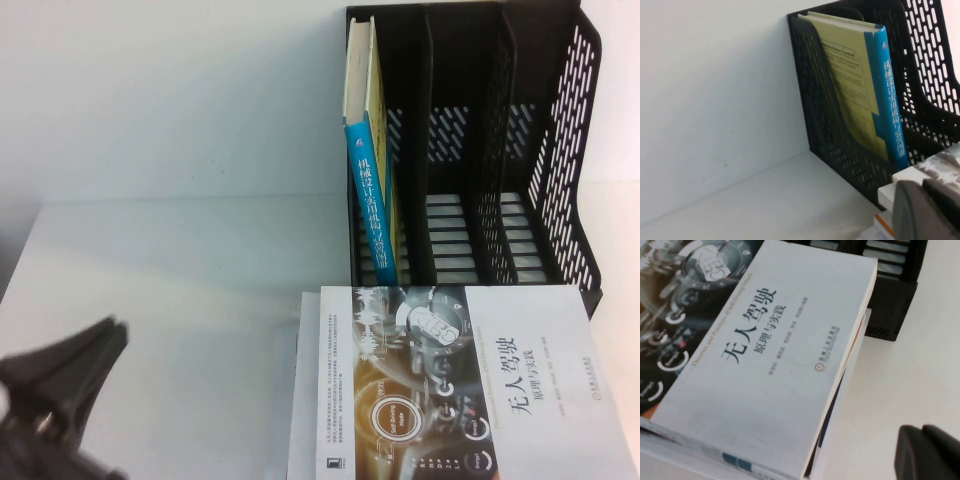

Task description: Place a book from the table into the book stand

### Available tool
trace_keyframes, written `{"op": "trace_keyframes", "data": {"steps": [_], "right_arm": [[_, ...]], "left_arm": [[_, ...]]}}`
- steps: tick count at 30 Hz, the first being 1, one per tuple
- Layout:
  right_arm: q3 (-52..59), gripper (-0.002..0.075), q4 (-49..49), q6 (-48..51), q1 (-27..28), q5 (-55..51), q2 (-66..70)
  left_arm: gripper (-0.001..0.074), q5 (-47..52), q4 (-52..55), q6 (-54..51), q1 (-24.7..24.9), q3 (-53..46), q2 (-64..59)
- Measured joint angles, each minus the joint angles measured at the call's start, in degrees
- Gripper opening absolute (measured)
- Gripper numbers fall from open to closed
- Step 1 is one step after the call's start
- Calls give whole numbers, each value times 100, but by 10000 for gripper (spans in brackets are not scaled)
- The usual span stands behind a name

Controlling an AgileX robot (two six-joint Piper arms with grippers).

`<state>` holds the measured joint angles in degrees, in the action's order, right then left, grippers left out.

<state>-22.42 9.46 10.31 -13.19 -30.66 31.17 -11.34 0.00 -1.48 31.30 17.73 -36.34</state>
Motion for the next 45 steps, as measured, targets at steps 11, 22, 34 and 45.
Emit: {"op": "trace_keyframes", "data": {"steps": [11,22,34,45], "right_arm": [[0,-1,0,-22,0,0,0],[0,-2,0,-22,0,0,0],[0,-2,0,-31,0,0,0],[0,-2,0,-33,0,-14,0]], "left_arm": [[-2,761,31,3,-829,-1835,2461],[-2,2317,-151,13,-1159,-1895,3686],[-2,3095,-392,-177,-1012,-1850,3699],[-2,3108,-413,-266,-1012,-1850,3699]]}}
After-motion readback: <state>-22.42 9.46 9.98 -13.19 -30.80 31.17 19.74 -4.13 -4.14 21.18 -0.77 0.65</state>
